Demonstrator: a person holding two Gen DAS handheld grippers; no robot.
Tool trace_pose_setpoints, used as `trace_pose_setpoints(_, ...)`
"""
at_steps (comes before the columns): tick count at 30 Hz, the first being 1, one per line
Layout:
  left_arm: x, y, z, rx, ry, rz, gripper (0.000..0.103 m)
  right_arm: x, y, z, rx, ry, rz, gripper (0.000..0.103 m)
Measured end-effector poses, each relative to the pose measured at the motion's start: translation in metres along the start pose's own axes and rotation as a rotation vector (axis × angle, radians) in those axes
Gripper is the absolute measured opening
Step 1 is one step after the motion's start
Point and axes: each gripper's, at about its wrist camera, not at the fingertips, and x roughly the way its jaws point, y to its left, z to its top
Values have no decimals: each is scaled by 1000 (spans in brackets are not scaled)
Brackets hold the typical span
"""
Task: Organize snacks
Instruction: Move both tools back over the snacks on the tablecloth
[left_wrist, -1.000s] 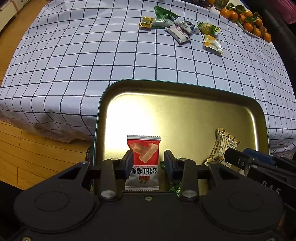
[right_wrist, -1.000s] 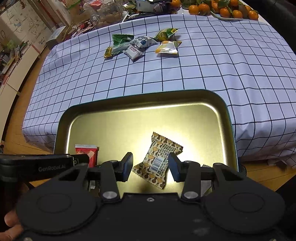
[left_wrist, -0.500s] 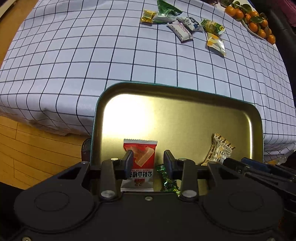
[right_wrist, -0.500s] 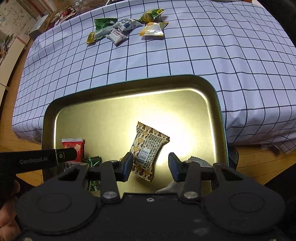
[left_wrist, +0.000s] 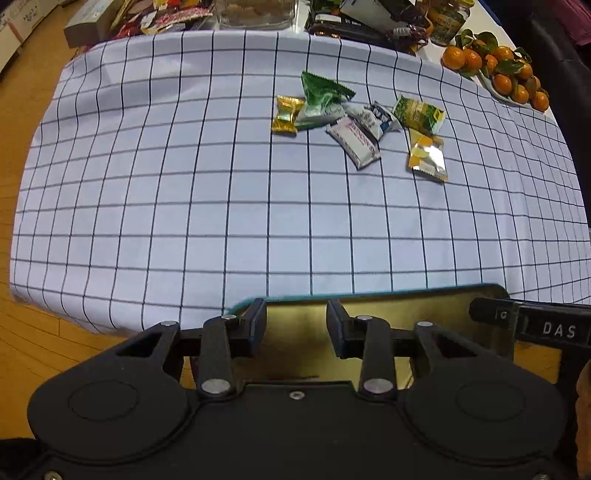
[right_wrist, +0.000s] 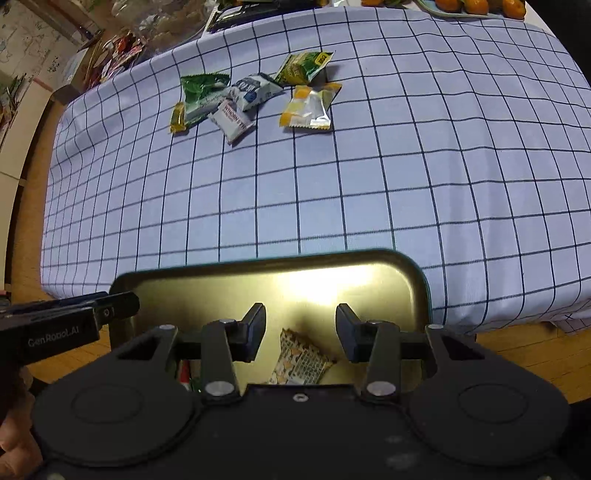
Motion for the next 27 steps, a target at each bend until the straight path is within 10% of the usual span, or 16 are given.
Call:
trace_pose_setpoints(15,-3,-13,101,41,-159,35,45,2,6,135,59,-111,-94,45)
trace_pose_setpoints(27,28,-18,122,8,-128,-17,45,43,15,164,47,-125,-116,45)
